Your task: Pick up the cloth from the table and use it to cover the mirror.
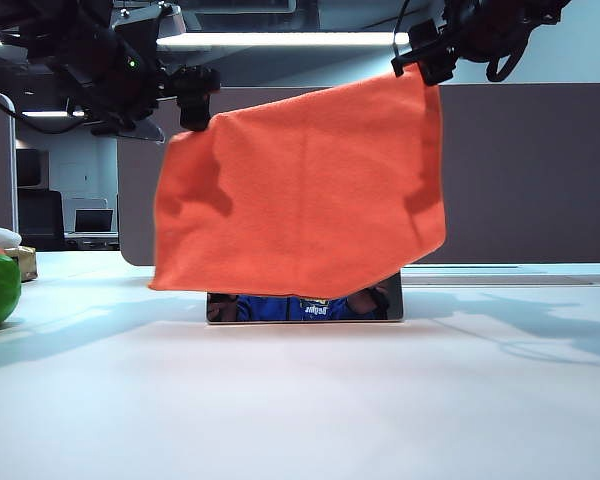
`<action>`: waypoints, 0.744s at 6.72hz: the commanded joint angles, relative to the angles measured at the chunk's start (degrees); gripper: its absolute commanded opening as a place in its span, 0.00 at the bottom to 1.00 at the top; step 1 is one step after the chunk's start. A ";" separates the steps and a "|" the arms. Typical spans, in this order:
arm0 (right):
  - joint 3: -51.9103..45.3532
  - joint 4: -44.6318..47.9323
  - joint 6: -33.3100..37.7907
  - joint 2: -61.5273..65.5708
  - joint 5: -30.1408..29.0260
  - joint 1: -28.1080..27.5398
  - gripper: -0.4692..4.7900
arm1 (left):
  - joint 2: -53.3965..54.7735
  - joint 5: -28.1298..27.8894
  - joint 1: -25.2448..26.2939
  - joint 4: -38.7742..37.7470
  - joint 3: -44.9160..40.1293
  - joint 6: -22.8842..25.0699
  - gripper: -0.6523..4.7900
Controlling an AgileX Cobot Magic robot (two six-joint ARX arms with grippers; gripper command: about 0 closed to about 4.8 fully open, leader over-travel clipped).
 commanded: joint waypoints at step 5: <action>0.26 -12.17 0.04 -0.31 -3.80 0.07 0.73 | -5.92 -2.82 -0.11 2.95 0.22 0.11 0.92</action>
